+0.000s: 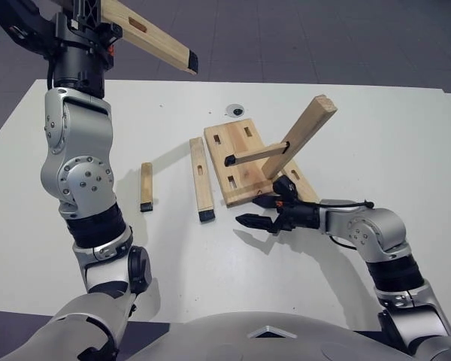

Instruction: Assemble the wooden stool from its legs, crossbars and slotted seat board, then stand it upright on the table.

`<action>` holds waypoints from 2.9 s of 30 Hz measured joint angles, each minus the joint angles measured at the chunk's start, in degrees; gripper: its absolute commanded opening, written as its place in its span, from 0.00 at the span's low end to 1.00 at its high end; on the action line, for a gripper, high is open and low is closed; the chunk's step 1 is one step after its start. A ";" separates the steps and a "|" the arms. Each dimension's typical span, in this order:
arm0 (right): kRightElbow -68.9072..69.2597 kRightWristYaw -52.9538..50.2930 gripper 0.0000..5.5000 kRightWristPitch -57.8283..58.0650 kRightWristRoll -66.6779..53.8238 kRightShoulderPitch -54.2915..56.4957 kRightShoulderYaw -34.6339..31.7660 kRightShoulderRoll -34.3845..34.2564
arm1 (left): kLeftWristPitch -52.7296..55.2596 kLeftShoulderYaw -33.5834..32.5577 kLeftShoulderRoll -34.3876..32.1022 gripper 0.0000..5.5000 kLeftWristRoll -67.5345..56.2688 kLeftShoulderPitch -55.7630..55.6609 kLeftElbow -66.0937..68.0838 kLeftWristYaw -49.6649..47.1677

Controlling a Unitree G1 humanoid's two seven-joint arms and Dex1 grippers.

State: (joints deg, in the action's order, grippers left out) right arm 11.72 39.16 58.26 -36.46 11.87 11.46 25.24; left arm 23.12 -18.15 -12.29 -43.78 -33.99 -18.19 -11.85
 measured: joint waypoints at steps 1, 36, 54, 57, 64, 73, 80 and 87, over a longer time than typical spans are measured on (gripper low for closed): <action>-0.21 -0.13 0.98 -0.38 0.38 0.14 0.24 -0.52 | 0.00 -0.10 0.00 0.19 0.38 -0.06 0.33 0.02; -0.93 -0.02 0.98 -10.04 6.16 -3.64 -6.69 6.00 | 21.15 3.99 7.96 0.19 -0.39 12.87 -14.04 -9.63; -1.18 -6.03 0.98 -12.47 10.33 -3.99 -3.59 -2.61 | 28.70 1.74 8.92 0.19 -5.99 14.37 -16.31 -12.86; -1.05 -6.20 0.98 -12.25 10.36 -3.92 -3.59 -2.84 | 29.36 1.66 8.91 0.19 -5.91 15.01 -16.34 -13.39; -1.06 -6.27 0.98 -11.96 10.53 -3.72 -3.41 -3.21 | 29.42 0.14 11.30 0.19 -7.79 16.80 -15.62 -14.94; -1.06 -6.96 0.98 -11.47 10.84 -3.46 -3.42 -3.70 | 27.30 3.51 10.78 0.19 -4.59 18.36 -16.26 -13.40; -1.04 -7.33 0.98 -11.46 10.76 -3.67 -4.14 -3.81 | 27.28 2.32 10.68 0.19 -5.02 18.78 -16.46 -13.34; -0.29 -8.70 0.98 -11.42 10.75 -4.43 -4.57 -4.94 | 29.00 1.55 10.19 0.19 -5.98 18.10 -16.57 -14.03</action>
State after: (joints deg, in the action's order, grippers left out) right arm 11.43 30.46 46.84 -25.71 7.44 6.88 20.31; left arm 52.12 -16.59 -2.11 -49.77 -15.89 -34.76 -25.89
